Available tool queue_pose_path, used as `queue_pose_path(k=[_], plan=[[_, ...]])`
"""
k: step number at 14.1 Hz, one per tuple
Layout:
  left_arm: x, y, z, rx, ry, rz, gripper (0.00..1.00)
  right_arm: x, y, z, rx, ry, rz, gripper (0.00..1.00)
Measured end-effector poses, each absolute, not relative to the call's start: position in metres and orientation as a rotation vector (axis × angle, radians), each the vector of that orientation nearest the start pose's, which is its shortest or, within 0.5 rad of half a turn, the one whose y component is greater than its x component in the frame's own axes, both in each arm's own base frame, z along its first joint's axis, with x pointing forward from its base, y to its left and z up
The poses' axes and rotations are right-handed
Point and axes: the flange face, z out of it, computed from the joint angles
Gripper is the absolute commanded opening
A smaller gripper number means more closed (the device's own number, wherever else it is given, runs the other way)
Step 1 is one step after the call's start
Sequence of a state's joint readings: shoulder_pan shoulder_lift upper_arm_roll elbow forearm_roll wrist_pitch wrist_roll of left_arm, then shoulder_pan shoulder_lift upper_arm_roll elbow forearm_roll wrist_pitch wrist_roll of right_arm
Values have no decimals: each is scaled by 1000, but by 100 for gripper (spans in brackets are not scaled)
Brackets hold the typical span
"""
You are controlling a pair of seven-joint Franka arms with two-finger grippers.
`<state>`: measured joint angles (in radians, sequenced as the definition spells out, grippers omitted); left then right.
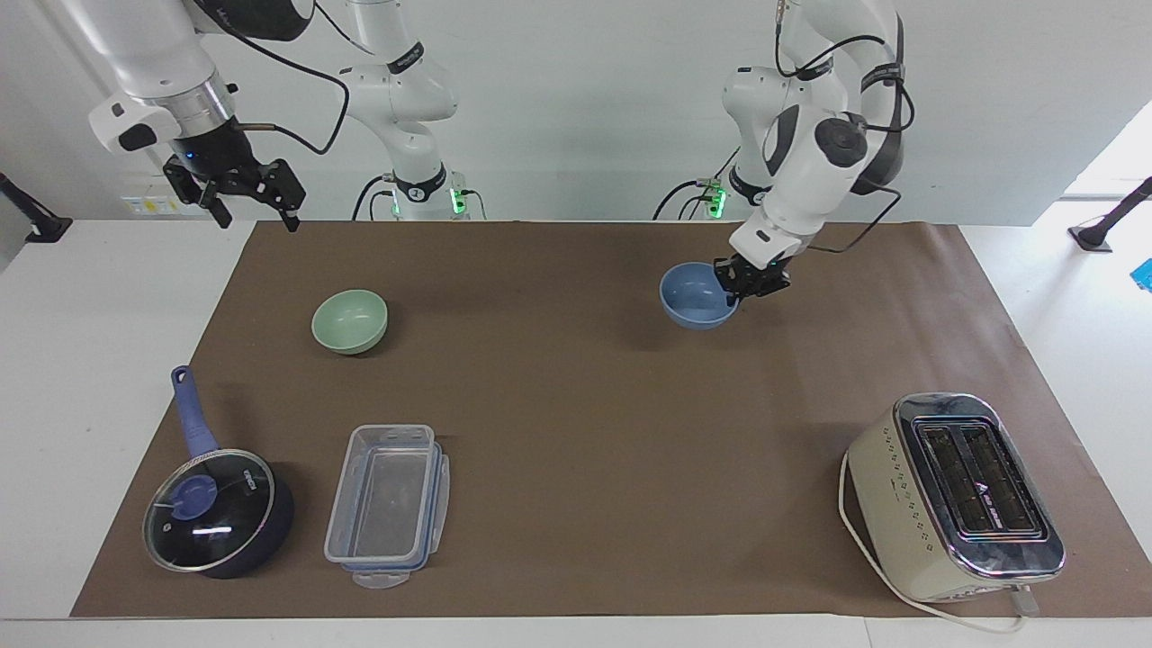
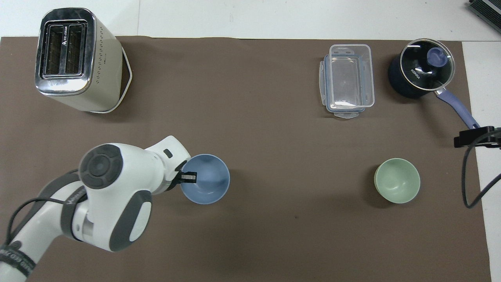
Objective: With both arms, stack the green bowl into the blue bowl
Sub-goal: 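Slide the blue bowl with the left gripper toward the table center, then release the blue bowl with the left gripper while the right gripper grasps the green bowl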
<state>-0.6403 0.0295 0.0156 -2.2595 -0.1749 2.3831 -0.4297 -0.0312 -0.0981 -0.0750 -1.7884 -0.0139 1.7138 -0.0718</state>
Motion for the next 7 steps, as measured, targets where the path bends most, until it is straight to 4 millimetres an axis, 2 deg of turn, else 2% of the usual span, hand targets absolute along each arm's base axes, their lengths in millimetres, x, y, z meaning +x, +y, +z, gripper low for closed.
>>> queue_pose_path(k=[2,4,5,7], plan=[[424,-330,344,-3293,127,-30,0,532,-61,570,-3150,14,-33,100],[419,-337,340,-3290,150,-25,0,533,-68,548,-3151,-33,-42,100],[418,-340,338,-3292,158,-34,14,532,-75,536,-3151,-38,-34,100],[419,-342,334,-3291,159,-36,72,529,-83,509,-3148,-58,4,100]])
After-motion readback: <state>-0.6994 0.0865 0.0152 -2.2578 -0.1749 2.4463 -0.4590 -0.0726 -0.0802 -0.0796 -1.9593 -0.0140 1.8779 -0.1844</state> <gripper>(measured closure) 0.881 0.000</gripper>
